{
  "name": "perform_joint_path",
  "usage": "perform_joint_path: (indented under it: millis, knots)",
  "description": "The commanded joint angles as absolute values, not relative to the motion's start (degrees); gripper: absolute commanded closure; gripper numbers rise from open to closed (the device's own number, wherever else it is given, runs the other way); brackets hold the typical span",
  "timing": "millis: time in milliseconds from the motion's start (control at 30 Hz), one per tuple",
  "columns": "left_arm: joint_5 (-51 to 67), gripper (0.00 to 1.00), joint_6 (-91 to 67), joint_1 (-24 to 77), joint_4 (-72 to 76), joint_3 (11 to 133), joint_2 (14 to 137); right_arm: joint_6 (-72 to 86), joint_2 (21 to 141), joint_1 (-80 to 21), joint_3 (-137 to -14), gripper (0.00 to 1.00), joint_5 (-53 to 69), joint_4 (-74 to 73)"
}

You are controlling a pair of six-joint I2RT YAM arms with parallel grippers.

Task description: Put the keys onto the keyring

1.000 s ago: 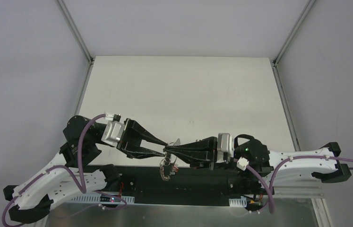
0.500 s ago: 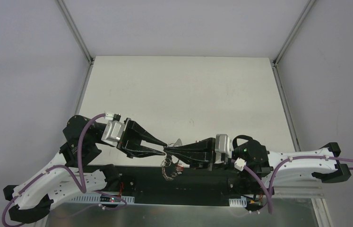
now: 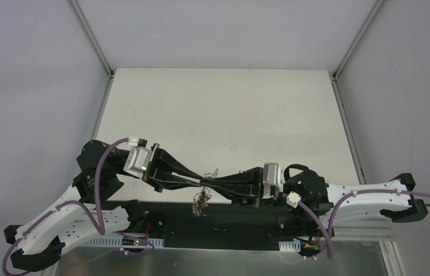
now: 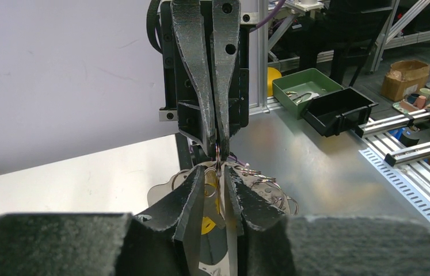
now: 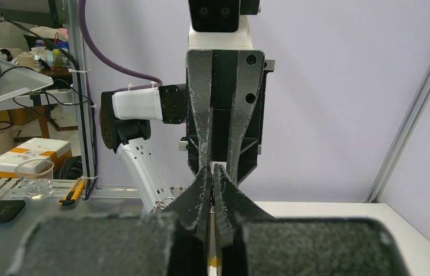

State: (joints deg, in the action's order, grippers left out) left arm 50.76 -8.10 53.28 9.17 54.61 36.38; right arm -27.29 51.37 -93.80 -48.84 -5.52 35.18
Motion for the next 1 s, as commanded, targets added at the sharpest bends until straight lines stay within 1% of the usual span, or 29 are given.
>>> perform_joint_path:
  millis: [0,33,133,300,500,533,600,733,767,833,967]
  knots:
    - [51.46,0.84,-8.33,53.45,11.39,56.09,36.95,-26.96,50.35,-94.0,-49.66,1.0,-4.79,39.63]
    - [51.38,0.86,-8.39,53.46,11.42,56.08,37.12,-26.91,50.32,-94.04,-49.66,1.0,-4.71,39.59]
    - [50.84,1.0,-8.49,53.47,10.98,56.21,37.37,-26.72,50.21,-94.06,-49.66,1.0,-4.55,39.64]
    - [49.92,1.0,-7.97,53.48,5.64,59.4,38.8,-26.47,49.8,-94.04,-49.78,1.0,-4.81,38.34]
    - [46.58,1.0,-7.01,53.46,-2.94,63.48,39.56,-24.55,47.98,-94.04,-51.19,1.0,-7.75,30.3]
    - [46.58,1.0,-6.85,53.46,-4.45,64.22,39.81,-24.21,47.57,-94.04,-51.5,0.97,-8.22,28.68]
    - [46.72,1.0,-6.64,53.5,-6.69,65.39,40.38,-23.52,46.66,-94.0,-52.28,0.89,-8.77,24.87]
    - [47.48,1.0,-6.28,53.45,-9.98,66.39,41.16,-21.57,44.59,-94.04,-53.75,0.66,-11.09,16.54]
    - [47.98,1.0,-6.17,53.46,-10.81,66.55,41.33,-20.93,44.11,-94.05,-54.48,0.62,-11.88,13.97]
    - [48.96,1.0,-5.62,53.44,-12.76,67.05,41.76,-19.61,43.72,-94.07,-56.7,0.59,-13.46,6.94]
    - [51.5,1.0,-4.18,53.47,-18.07,68.55,43.6,-16.72,44.63,-93.97,-63.78,0.57,-15.68,-9.0]
